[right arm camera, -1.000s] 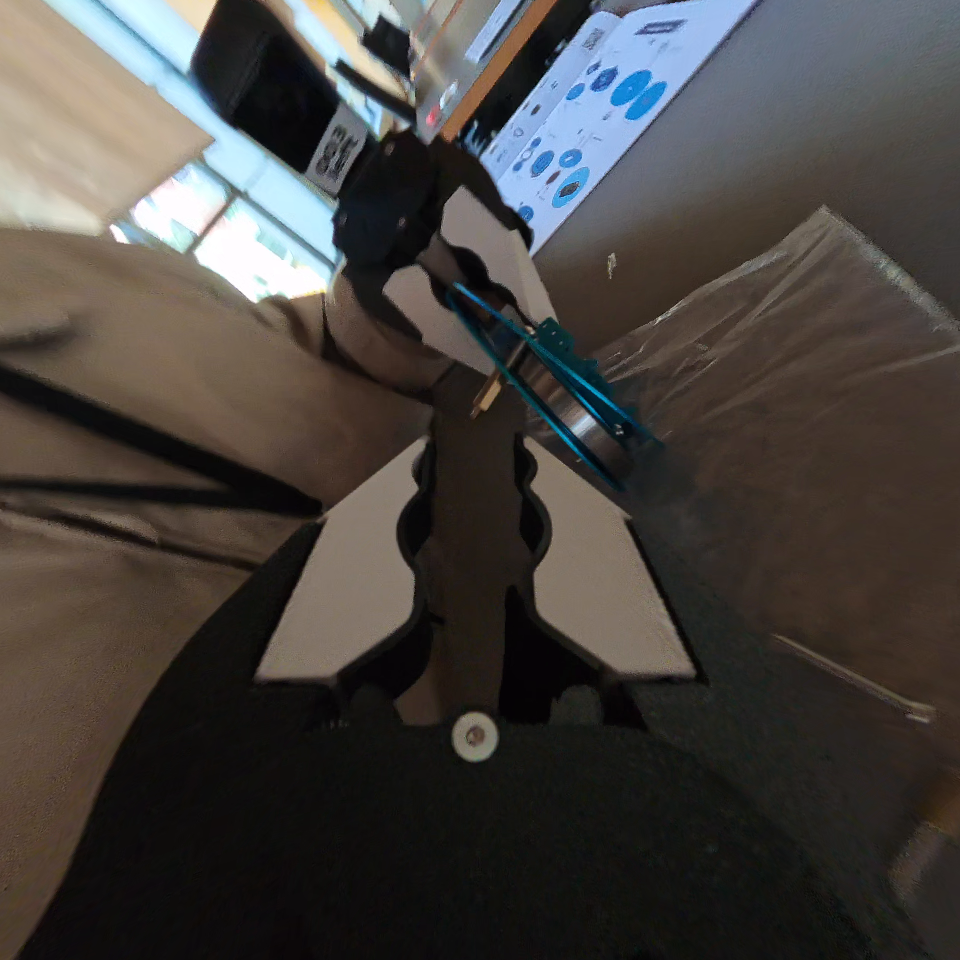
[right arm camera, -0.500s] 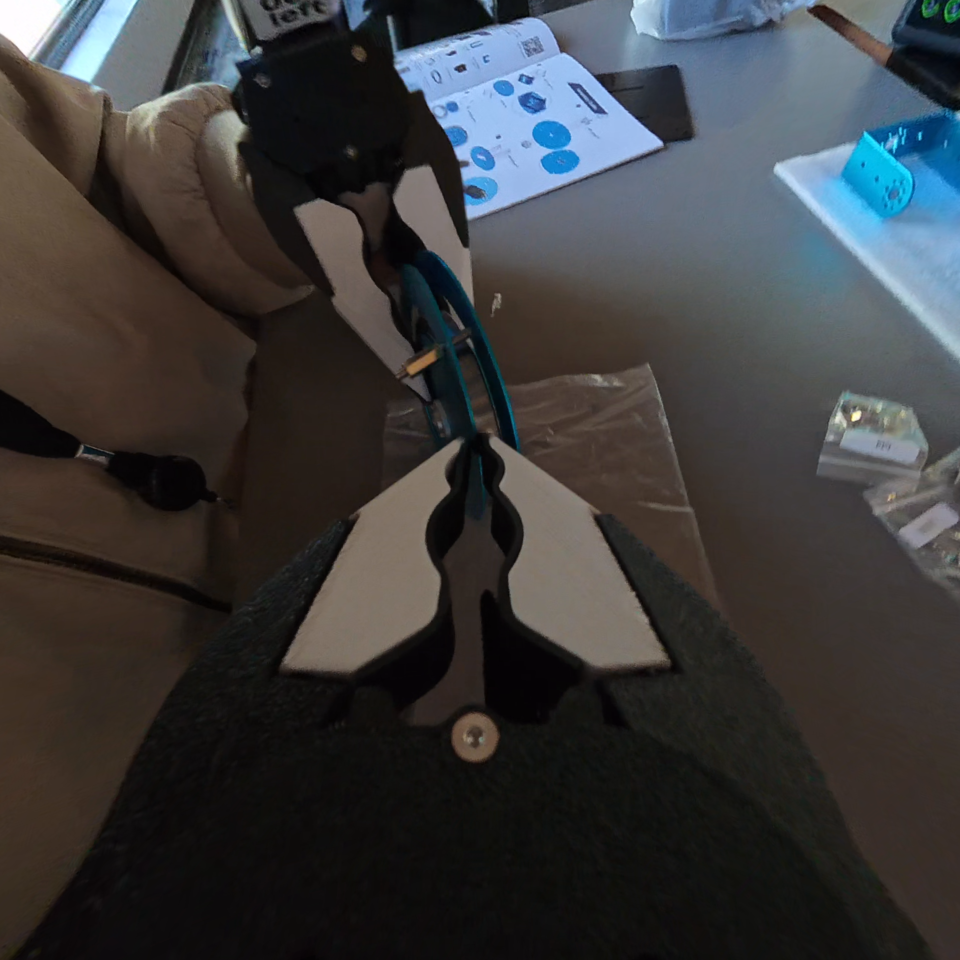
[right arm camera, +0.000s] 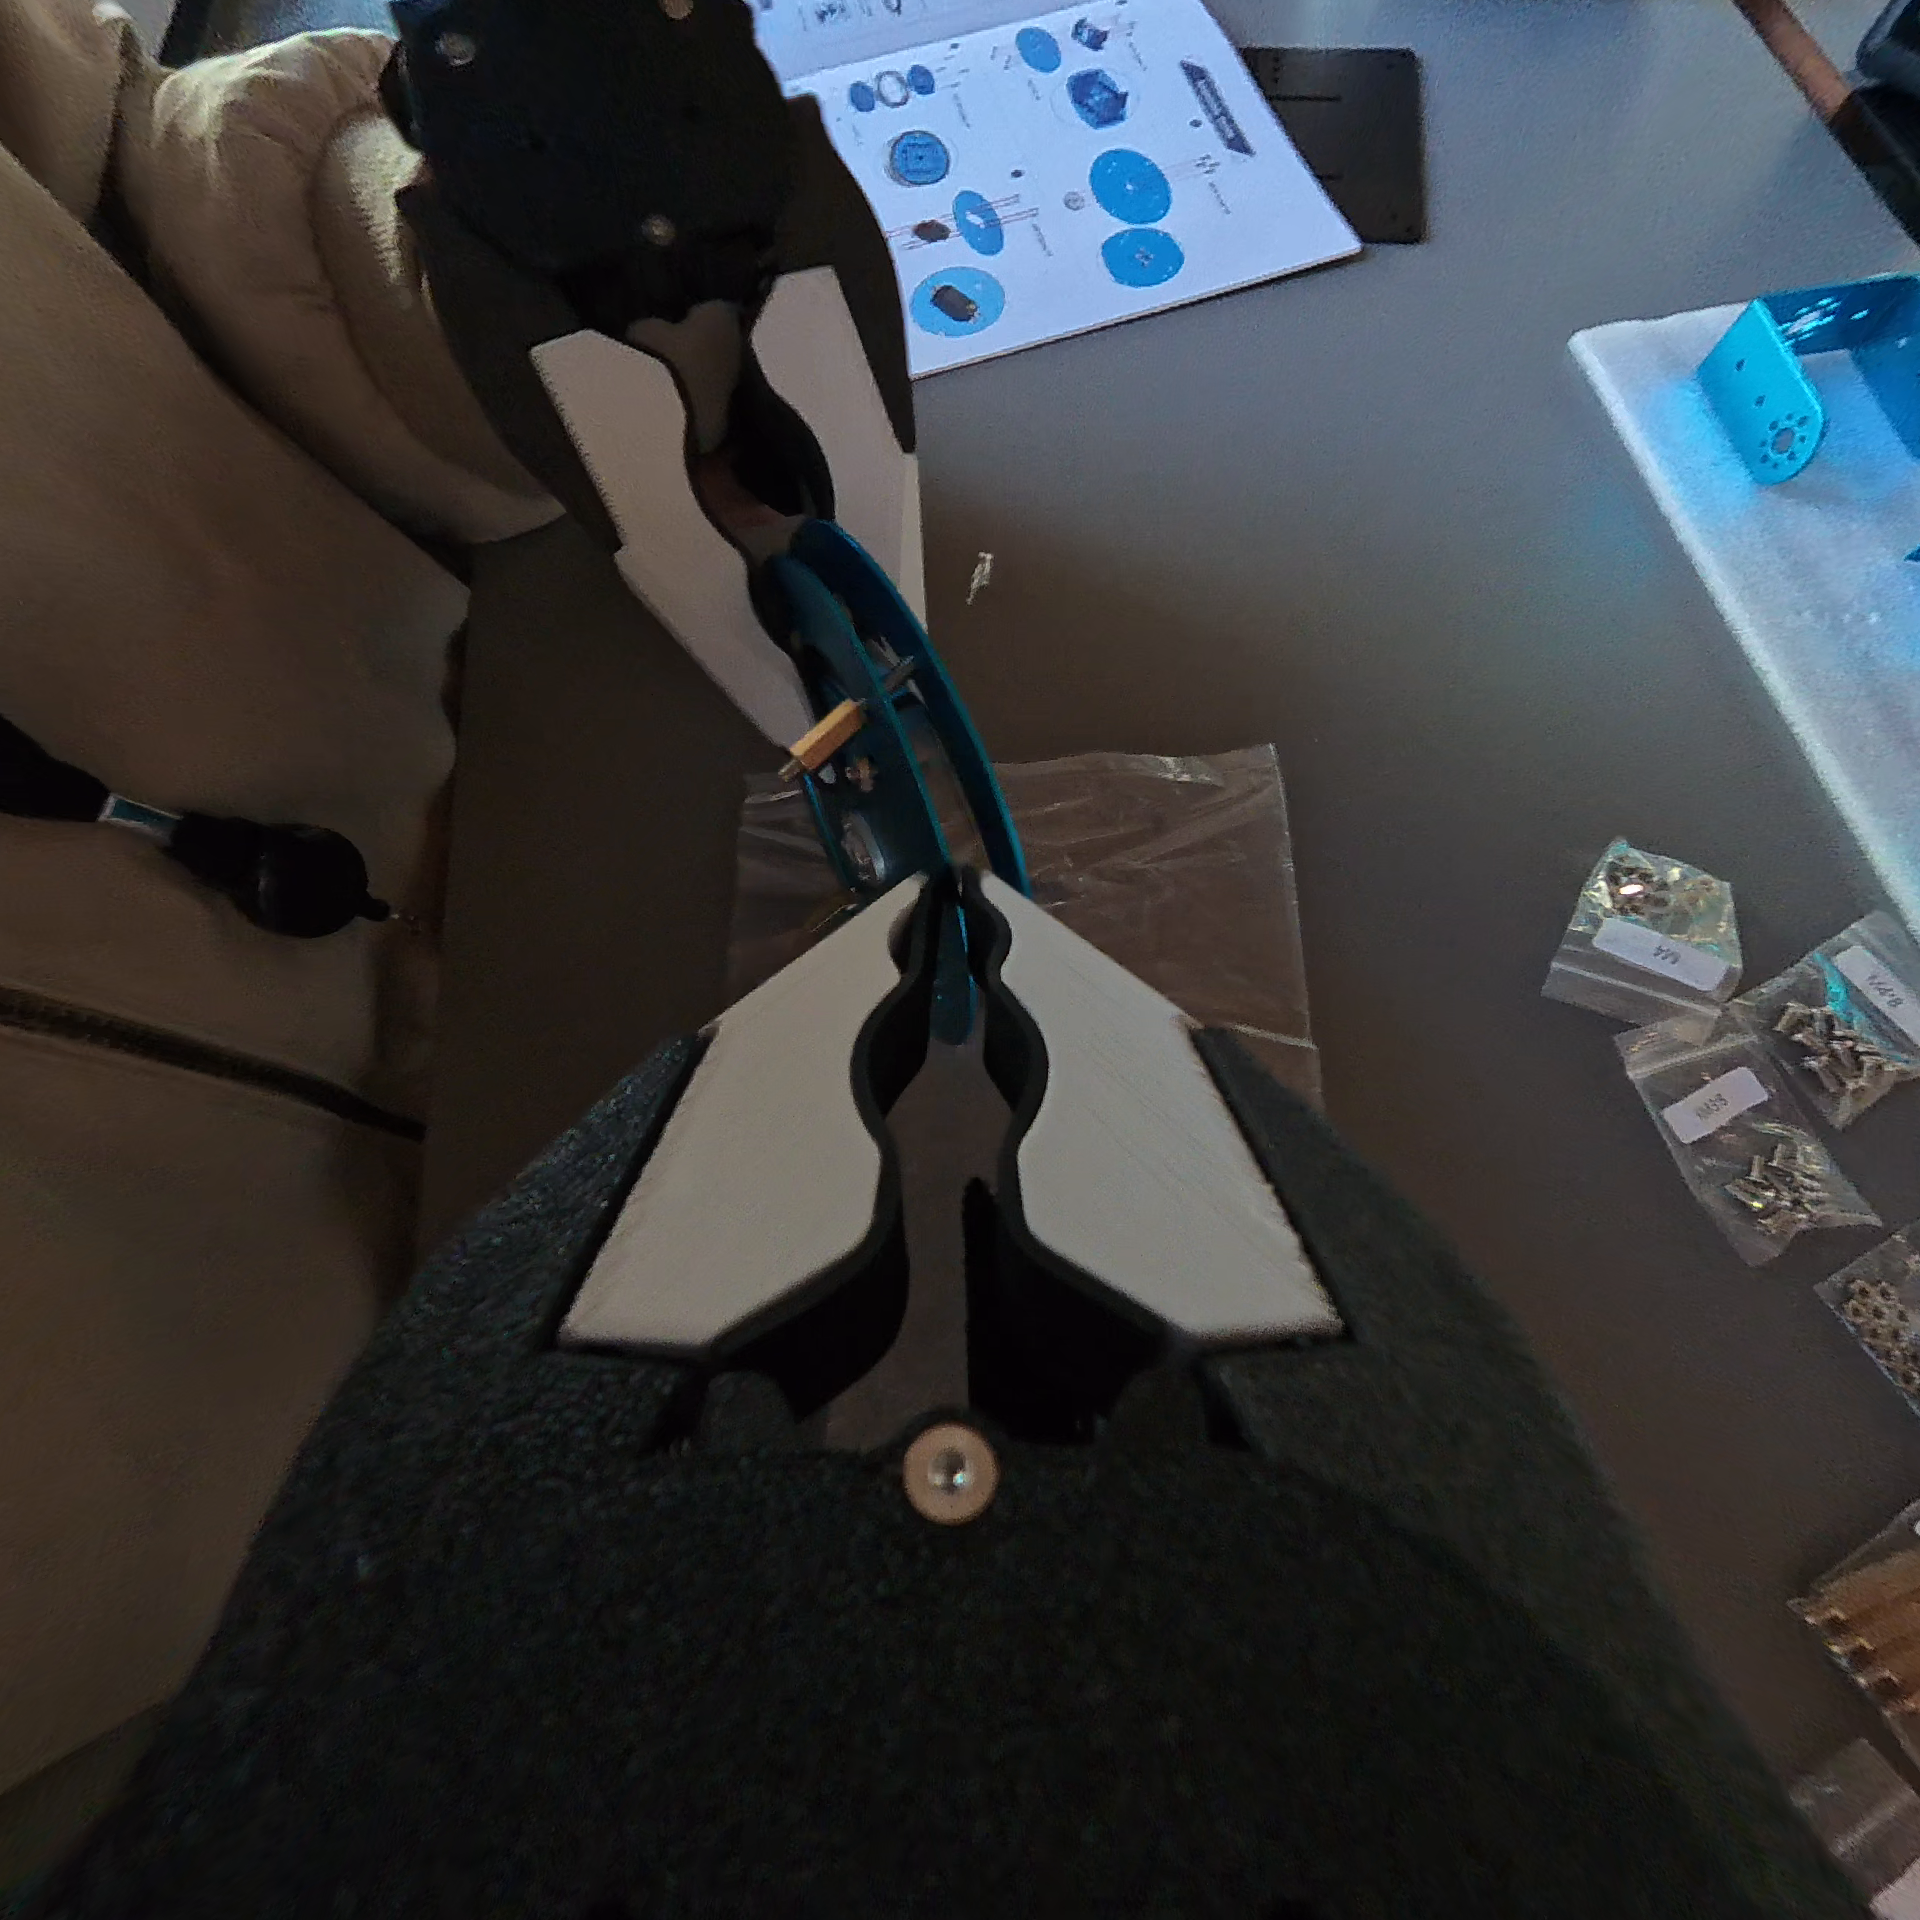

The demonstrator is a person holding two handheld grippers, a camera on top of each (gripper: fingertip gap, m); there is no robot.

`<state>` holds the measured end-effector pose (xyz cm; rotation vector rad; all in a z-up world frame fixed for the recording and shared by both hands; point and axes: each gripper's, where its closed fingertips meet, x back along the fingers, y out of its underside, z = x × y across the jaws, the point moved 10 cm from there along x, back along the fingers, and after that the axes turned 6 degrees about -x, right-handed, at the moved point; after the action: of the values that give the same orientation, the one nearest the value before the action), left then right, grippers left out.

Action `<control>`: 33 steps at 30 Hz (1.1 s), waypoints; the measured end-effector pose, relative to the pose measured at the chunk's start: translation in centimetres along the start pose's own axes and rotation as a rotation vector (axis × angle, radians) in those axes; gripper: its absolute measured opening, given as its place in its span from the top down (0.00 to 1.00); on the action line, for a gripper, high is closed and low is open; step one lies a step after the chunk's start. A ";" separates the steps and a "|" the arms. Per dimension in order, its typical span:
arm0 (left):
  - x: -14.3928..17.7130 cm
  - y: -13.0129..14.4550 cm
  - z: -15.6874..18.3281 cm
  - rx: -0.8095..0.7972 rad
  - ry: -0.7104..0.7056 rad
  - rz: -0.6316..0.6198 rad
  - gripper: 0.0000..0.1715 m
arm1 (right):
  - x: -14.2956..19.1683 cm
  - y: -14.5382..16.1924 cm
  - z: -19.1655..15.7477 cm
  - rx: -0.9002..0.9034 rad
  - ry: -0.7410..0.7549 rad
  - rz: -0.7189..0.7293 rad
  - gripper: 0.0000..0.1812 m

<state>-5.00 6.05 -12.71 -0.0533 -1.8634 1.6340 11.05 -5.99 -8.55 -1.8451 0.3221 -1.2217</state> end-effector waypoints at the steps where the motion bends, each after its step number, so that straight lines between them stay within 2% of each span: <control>1: 0.0 0.0 0.2 -0.017 -0.014 0.001 0.91 | 0.0 0.1 0.0 0.012 0.016 0.014 0.99; 3: -0.1 0.0 0.4 -0.044 -0.030 0.004 0.91 | 0.1 0.4 -0.1 0.053 0.044 0.023 0.97; 6: 0.0 0.2 0.6 -0.064 -0.026 0.003 0.91 | 0.3 0.8 0.5 0.067 0.057 0.061 0.86; 8: 0.1 0.4 0.7 -0.064 -0.018 0.006 0.91 | -0.3 1.4 1.3 0.017 -0.043 0.078 0.74; 9: 0.1 0.5 0.7 -0.065 -0.012 0.004 0.91 | -1.0 1.7 1.6 -0.011 -0.110 0.069 0.71; 11: 0.1 0.6 0.6 -0.060 -0.002 0.001 0.91 | -2.7 2.5 2.1 0.000 -0.155 0.025 0.76; 13: 0.2 0.5 0.2 0.002 0.005 -0.006 0.91 | -3.3 2.8 2.1 0.025 -0.218 0.030 0.89; 15: 0.4 0.4 -0.5 0.149 0.067 0.024 0.91 | -3.1 2.4 2.5 -0.034 -0.262 0.028 0.89; 19: 0.0 0.3 -1.4 0.527 0.337 0.189 0.91 | -0.6 1.0 3.0 -0.240 -0.475 0.116 0.92; 21: -1.0 0.7 -1.7 0.612 0.390 0.178 0.91 | -0.3 1.7 3.8 -0.376 -0.537 0.095 0.92; 25: -3.2 1.9 -2.0 0.553 0.292 0.033 0.89 | -1.1 5.0 5.3 -0.479 -0.519 0.005 0.93; 27: -3.4 1.8 -2.0 0.554 0.295 0.030 0.89 | -1.1 5.8 5.8 -0.524 -0.560 0.020 0.94; 33: -3.6 2.0 -3.0 0.475 0.154 -0.062 0.82 | -1.8 7.5 7.5 -0.660 -0.591 -0.027 0.92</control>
<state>-1.41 7.54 -16.07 0.0786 -1.3142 1.9270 18.31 -5.35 -16.50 -2.6775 0.3921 -0.5515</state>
